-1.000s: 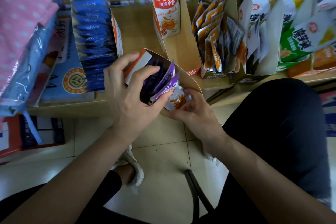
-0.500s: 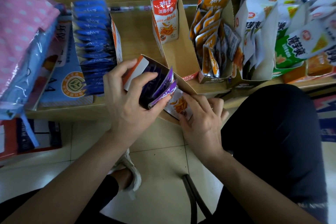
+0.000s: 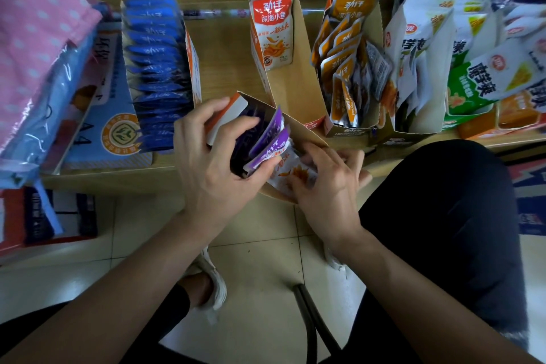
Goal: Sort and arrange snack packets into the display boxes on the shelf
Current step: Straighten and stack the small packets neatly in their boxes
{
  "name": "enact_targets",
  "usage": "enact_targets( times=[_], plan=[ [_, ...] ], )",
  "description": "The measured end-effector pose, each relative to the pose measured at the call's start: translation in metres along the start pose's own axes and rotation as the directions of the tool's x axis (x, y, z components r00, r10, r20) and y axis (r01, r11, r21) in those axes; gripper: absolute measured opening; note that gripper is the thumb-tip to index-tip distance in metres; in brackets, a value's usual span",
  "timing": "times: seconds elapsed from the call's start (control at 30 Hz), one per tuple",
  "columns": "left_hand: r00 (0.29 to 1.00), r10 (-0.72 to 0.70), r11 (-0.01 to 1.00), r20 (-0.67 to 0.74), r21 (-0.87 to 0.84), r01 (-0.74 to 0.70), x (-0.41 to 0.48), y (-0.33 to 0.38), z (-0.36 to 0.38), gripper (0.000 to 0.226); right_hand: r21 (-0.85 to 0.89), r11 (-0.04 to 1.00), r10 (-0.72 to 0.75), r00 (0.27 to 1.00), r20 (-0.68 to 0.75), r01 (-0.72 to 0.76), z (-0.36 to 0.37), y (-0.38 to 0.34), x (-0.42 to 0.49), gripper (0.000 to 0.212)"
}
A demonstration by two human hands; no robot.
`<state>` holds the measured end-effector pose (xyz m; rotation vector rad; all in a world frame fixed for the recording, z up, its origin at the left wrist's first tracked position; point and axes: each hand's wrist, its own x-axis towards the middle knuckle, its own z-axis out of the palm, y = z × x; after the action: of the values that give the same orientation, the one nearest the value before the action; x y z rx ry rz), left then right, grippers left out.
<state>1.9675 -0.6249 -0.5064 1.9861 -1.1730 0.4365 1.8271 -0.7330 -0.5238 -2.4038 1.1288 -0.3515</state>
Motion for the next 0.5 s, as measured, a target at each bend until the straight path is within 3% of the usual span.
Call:
enact_targets(
  times=[0.1,0.23,0.37,0.43,0.5],
  plan=[
    [1.000,-0.003,1.000,-0.016,-0.005,0.003,0.000,0.000,0.001,0.054,-0.003,0.998,-0.059,0.996,-0.059,0.059,0.002,0.006,0.006,0.023],
    [0.999,0.011,1.000,-0.035,0.012,-0.011,0.000,0.001,0.001,0.053,0.024,0.998,-0.061,0.997,-0.052,0.063,-0.002,0.010,0.004,0.018],
    [0.999,-0.005,1.000,-0.032,0.024,0.006,0.000,0.004,0.001,0.051,-0.187,0.966,-0.177,0.984,0.013,0.176,-0.011,0.006,-0.008,0.035],
    [0.999,-0.013,0.999,-0.038,0.045,0.015,-0.001,0.006,0.003,0.049,-0.237,0.959,-0.136,0.985,0.107,0.158,-0.012,0.001,-0.013,0.048],
    [0.999,-0.023,0.998,-0.046,0.057,0.025,-0.001,0.008,0.004,0.048,-0.166,0.981,-0.066,0.981,0.182,0.097,-0.010,0.000,-0.013,0.056]
  ],
)
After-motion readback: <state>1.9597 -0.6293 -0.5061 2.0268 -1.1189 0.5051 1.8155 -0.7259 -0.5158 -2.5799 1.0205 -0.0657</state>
